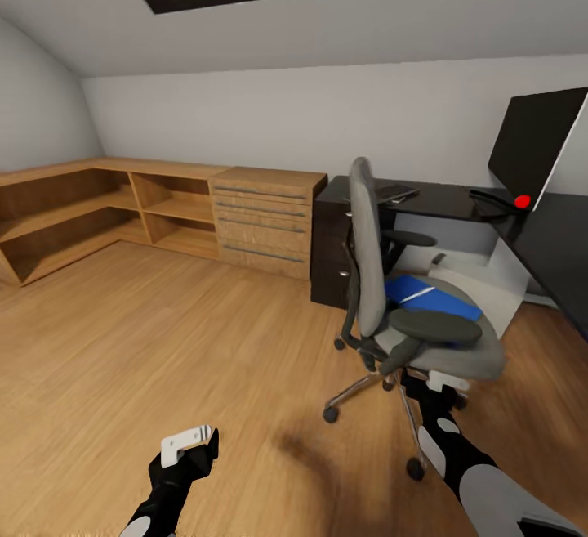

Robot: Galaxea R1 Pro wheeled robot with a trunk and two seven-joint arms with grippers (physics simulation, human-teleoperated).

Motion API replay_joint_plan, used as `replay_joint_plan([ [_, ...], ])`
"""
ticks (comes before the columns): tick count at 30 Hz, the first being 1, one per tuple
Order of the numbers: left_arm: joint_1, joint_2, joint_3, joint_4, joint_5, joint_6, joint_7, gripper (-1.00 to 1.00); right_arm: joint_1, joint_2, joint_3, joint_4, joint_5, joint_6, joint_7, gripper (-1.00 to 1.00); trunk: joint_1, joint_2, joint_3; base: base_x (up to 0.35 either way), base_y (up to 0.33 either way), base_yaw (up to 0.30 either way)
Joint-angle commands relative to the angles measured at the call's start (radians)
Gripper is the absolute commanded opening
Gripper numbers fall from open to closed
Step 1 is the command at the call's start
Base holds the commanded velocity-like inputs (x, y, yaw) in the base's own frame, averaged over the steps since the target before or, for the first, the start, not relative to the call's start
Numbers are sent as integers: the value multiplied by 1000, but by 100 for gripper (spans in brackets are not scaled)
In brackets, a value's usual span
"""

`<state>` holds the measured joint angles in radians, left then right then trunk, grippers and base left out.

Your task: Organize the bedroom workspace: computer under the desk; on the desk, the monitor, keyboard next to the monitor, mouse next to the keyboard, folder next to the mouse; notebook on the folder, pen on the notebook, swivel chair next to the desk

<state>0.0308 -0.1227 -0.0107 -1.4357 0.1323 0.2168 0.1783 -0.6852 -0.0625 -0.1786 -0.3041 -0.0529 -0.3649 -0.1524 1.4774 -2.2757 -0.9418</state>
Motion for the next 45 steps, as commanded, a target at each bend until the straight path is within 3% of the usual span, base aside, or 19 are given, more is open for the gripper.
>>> replay_joint_plan([
  [1, 0, 0, -1, -2, 10, 4, 6, 100, 0, 0, 4, 1, -4, -3, 1, 100, 0, 0, -1, 0, 22, 276],
  [20, 0, 0, -2, 0, 10, 4, 6, 100, -1, 0, 4, 1, -5, -3, 1, 100, 0, 0, -1, -4, 78, 217],
  [33, 0, 0, -2, 0, 10, 4, 6, 100, -1, 0, 4, 1, -7, -3, 2, 100, 0, 0, -1, -243, 111, -15],
  [45, 0, 0, -1, 0, 10, 4, 6, 100, -1, -2, 2, 1, -12, 0, 3, 100, 0, 0, 4, -58, 19, -227],
])
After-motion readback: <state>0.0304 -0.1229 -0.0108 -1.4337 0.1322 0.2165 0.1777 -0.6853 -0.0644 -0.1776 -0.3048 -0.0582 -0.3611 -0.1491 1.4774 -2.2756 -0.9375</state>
